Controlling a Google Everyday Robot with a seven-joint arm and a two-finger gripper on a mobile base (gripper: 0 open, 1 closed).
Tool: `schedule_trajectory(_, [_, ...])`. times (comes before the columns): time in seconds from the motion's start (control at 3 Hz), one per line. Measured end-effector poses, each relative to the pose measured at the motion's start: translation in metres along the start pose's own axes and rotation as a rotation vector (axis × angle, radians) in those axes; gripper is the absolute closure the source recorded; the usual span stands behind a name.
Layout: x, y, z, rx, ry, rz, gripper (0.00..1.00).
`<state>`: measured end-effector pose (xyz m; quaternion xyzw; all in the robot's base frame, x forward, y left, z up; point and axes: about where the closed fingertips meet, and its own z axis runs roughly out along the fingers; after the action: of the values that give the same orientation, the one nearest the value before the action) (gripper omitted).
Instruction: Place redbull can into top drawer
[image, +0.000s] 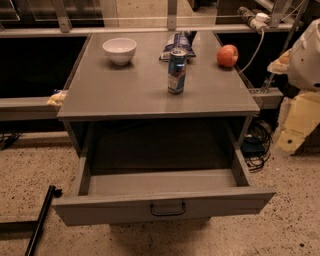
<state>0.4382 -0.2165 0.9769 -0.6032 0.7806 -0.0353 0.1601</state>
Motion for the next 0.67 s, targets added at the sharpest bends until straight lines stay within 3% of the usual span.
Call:
schedule_trajectory(0.33, [0.000,0.000,0.000,0.000,0.000,0.000,0.00])
schedule_trajectory(0.67, [-0.007,-0.018,0.004,0.029,-0.061,0.001,0.00])
